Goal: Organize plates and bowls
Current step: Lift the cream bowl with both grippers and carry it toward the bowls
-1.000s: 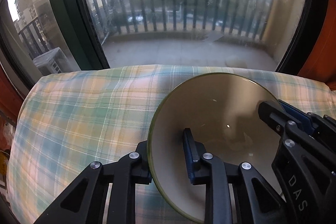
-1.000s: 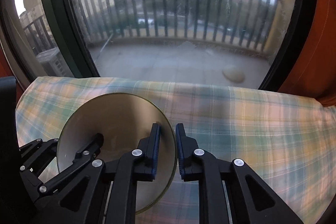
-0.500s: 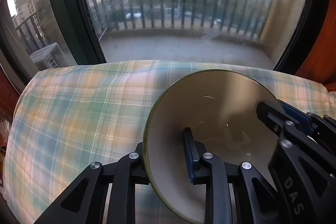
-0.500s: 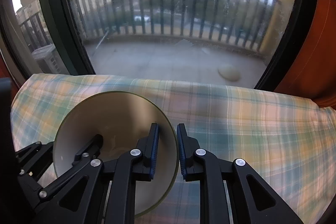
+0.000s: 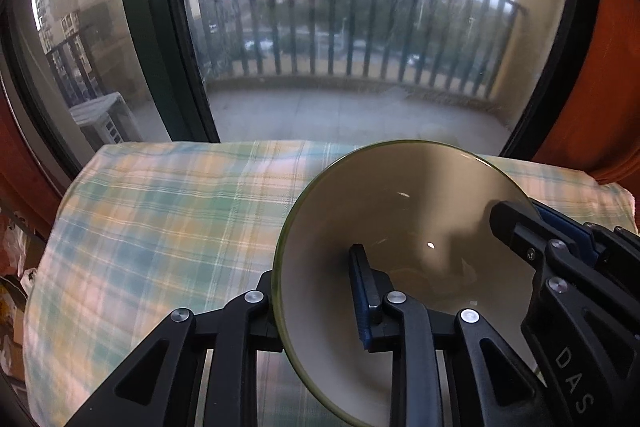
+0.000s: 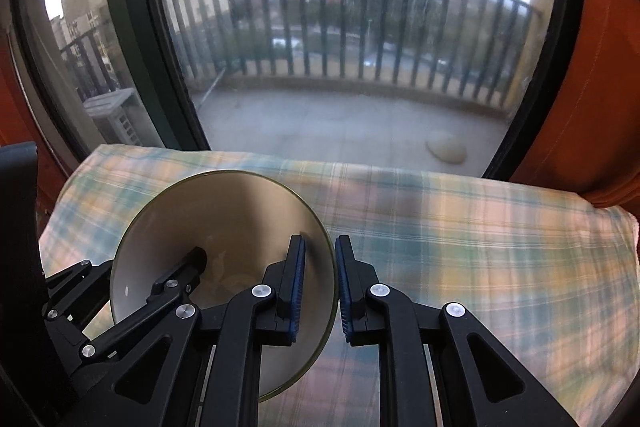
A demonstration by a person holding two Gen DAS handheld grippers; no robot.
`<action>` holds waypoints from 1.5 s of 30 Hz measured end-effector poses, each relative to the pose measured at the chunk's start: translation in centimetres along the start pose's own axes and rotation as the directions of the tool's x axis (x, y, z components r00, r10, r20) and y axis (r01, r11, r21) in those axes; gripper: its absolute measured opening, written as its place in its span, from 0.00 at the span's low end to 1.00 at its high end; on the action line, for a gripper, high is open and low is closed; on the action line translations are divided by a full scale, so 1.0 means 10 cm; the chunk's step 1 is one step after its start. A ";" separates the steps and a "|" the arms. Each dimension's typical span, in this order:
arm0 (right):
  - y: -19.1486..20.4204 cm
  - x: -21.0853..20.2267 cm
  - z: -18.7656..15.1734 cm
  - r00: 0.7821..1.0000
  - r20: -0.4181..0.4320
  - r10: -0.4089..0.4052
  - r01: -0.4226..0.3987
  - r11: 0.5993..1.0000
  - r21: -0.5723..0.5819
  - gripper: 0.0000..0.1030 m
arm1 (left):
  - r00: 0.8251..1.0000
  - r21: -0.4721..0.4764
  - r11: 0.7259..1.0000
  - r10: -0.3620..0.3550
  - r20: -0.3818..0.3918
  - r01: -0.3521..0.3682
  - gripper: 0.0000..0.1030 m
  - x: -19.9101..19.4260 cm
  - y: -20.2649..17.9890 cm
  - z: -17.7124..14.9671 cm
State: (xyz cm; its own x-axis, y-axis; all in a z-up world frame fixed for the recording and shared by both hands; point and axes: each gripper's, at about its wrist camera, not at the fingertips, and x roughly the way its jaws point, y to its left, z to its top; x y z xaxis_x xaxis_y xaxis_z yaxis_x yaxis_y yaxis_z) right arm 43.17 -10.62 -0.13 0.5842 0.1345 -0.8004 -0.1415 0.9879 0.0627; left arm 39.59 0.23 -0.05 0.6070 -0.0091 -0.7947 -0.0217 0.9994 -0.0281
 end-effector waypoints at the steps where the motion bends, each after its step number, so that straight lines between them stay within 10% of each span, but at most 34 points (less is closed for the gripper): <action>1: 0.00 -0.08 -0.02 1.000 0.009 0.004 -0.004 1.000 0.001 0.18 | 1.000 -0.004 1.000 -0.003 0.003 0.003 0.22 -0.06 0.00 -0.01; 45: -0.37 -2.18 -1.58 0.985 0.156 -0.077 0.067 0.996 0.066 0.18 | 0.984 0.142 0.981 -0.144 0.104 0.128 0.22 -1.81 -0.55 -1.46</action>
State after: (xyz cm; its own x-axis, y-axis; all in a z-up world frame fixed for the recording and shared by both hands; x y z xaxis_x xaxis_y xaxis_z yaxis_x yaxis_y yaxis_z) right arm 18.29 -18.42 7.67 0.7105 0.0686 -0.7004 -0.0490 0.9976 0.0480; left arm 17.17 -5.56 5.62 0.6830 -0.1491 -0.7151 0.1695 0.9846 -0.0433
